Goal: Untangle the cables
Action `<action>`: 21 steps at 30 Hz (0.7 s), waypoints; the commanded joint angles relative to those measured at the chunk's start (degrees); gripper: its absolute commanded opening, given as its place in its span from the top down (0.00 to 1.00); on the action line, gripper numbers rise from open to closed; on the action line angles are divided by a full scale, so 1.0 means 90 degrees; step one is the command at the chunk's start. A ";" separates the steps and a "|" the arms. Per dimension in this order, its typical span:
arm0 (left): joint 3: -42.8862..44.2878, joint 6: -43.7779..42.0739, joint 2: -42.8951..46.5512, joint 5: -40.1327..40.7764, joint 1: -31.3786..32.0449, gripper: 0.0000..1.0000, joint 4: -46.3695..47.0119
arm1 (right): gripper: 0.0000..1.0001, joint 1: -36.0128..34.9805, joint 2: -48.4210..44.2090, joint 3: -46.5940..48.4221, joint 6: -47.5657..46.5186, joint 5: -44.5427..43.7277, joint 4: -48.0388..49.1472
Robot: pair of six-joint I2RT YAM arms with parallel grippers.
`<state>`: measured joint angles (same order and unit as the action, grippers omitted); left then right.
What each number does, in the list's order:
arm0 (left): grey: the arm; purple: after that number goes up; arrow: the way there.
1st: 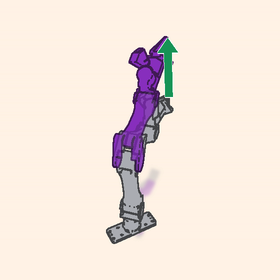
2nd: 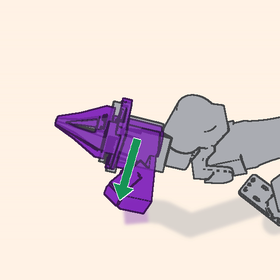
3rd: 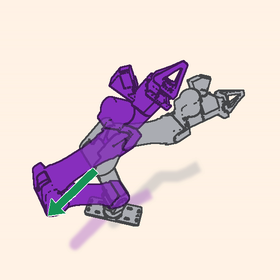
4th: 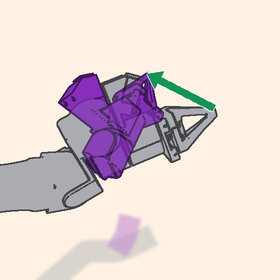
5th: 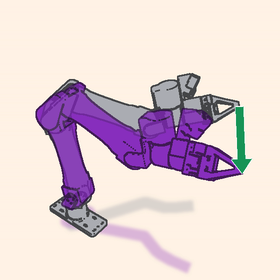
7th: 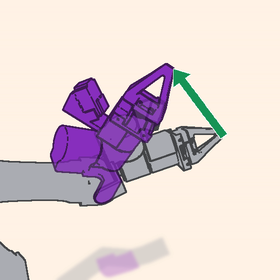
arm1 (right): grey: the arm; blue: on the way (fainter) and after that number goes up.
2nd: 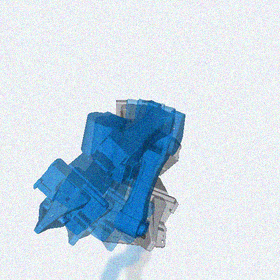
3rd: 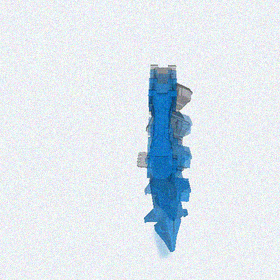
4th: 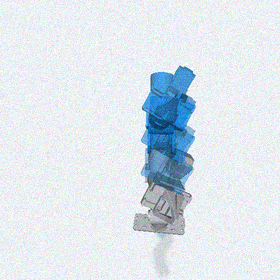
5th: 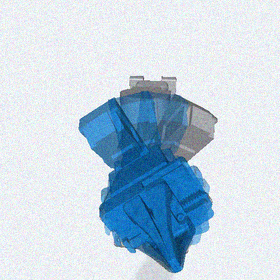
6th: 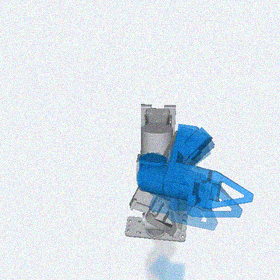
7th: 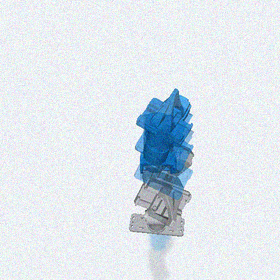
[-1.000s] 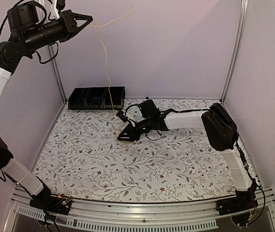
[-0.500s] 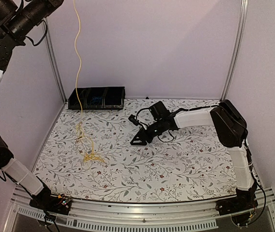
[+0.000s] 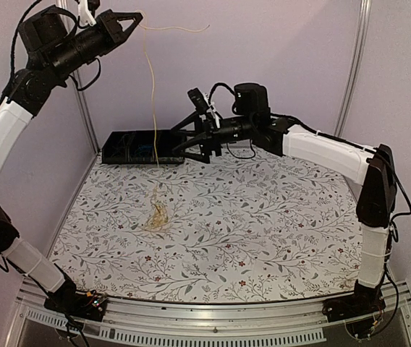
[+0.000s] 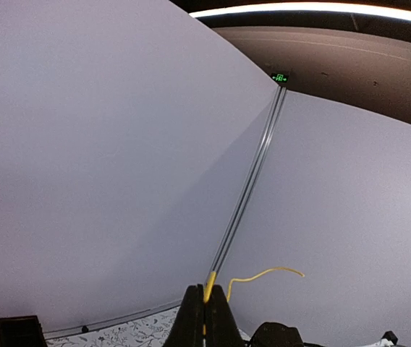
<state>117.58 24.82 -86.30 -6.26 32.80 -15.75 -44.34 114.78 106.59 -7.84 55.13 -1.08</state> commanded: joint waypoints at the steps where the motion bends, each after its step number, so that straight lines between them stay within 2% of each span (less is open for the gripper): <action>1: -0.0183 0.0325 0.0007 -0.0394 0.0157 1.00 0.0357 | 0.02 -0.0081 0.0410 0.0256 0.0857 0.0355 0.0639; 4: -0.0141 0.0409 -0.0026 -0.0476 0.0209 1.00 0.0406 | 0.01 -0.0082 0.0714 0.0436 0.1443 -0.0157 0.0796; 9: 0.0027 0.0408 -0.0057 -0.0537 0.0231 1.00 0.0305 | 0.09 -0.0081 0.0978 0.0566 0.1704 -0.1110 0.1066; 15: 0.0056 0.0402 -0.0118 -0.0660 0.0235 1.00 0.0138 | 0.16 -0.0075 0.0998 0.0678 0.1166 -0.1934 0.0647; 18: 0.0007 0.0433 -0.0159 -0.0713 0.0238 1.00 0.0119 | 0.20 -0.0069 0.0863 0.0661 0.0678 -0.1804 0.0179; 21: -0.0040 0.0485 -0.0235 -0.0737 0.0233 1.00 0.0104 | 0.21 -0.0082 0.0342 0.0067 0.0116 -0.1828 -0.0295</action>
<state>116.84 28.36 -87.11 -11.57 34.13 -14.55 -45.21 123.76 111.09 0.27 40.38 2.46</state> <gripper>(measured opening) 0.015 0.791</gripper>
